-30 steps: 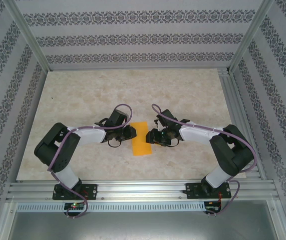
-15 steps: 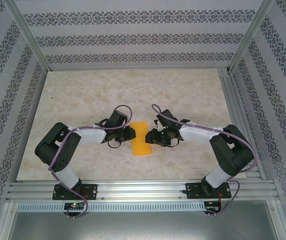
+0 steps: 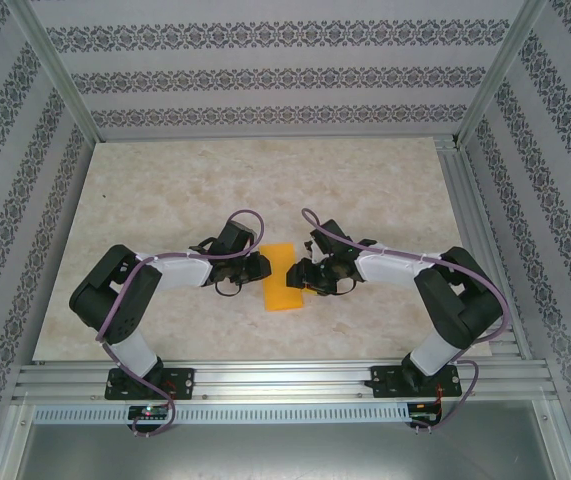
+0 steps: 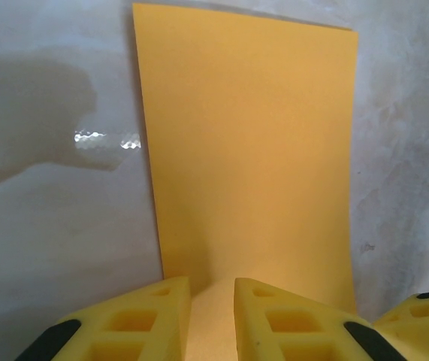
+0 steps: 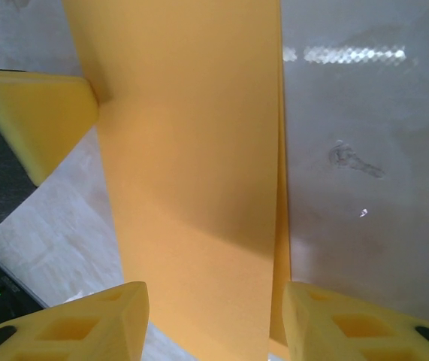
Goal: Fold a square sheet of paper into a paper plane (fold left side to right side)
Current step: First fold the square sheet of paper in half at the center of the table.
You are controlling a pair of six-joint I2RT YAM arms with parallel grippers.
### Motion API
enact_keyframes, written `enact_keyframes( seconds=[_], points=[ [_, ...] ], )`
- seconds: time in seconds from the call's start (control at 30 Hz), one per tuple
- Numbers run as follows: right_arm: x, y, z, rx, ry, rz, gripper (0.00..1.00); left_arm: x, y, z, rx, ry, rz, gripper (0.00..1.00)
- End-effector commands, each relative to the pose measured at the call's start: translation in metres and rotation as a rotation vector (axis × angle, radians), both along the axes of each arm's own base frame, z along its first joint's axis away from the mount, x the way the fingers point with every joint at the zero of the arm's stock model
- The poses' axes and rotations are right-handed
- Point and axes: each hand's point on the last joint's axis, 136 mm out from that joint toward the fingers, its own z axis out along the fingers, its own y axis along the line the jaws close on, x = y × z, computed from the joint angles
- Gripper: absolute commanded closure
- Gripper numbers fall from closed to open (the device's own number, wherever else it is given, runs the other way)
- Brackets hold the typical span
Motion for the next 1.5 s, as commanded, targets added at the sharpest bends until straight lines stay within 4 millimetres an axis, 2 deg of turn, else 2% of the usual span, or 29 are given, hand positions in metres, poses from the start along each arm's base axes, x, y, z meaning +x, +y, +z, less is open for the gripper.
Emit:
enact_keyframes(
  seconds=[0.0,0.43,0.7,1.13,1.23,1.33,1.47],
  points=[
    [-0.007,0.004,-0.006,0.004,0.021,0.012,0.49,-0.007,0.009,-0.007,0.045,0.006,-0.005,0.75],
    [-0.006,0.014,-0.004,0.037,0.021,0.015,0.5,-0.007,0.008,-0.007,0.042,0.008,-0.008,0.75],
    [0.007,0.02,0.01,0.072,-0.008,-0.003,0.5,-0.007,0.009,-0.003,0.036,-0.009,-0.011,0.75],
    [0.045,0.031,0.011,0.119,0.017,-0.053,0.5,-0.005,0.006,0.014,0.012,-0.064,-0.034,0.7],
    [0.052,0.031,0.009,0.11,0.021,-0.057,0.52,-0.003,0.007,0.023,0.006,-0.094,-0.036,0.69],
    [0.058,0.03,0.011,0.116,0.023,-0.08,0.53,-0.004,0.006,0.041,-0.022,-0.154,-0.05,0.66],
    [0.063,0.03,0.016,0.129,0.027,-0.101,0.53,-0.022,0.002,0.069,-0.055,-0.268,-0.109,0.57]
  ],
)
